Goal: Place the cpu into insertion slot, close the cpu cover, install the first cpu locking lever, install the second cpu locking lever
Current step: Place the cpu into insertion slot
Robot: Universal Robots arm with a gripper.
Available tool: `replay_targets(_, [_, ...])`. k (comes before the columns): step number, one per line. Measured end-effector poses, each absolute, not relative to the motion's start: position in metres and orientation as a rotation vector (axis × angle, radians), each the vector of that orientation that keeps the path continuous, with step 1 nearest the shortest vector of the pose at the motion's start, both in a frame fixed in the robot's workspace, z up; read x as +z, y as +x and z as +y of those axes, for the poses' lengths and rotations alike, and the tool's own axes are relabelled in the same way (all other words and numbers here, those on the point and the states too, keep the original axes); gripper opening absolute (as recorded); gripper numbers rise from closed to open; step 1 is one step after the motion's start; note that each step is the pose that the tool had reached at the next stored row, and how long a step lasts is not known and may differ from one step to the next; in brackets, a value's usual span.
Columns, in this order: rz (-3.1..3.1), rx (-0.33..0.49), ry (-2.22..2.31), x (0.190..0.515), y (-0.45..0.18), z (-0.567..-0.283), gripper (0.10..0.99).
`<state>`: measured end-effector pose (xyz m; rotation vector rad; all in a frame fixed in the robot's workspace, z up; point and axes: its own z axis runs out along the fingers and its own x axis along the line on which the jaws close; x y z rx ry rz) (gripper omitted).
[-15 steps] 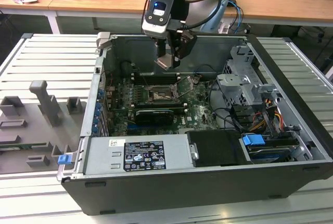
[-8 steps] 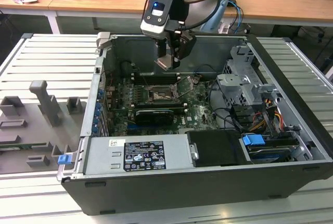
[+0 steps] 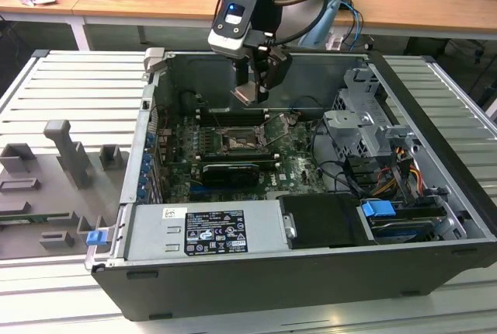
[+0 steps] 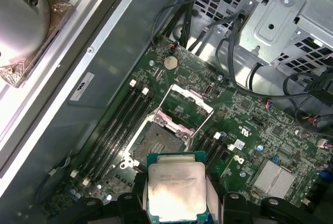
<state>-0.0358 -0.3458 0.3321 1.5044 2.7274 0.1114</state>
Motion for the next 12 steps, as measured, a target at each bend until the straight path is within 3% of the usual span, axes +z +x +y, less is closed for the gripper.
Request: replay_targets(12, [2.678,0.110,1.586,0.3304,-0.0358,-0.3458,0.537])
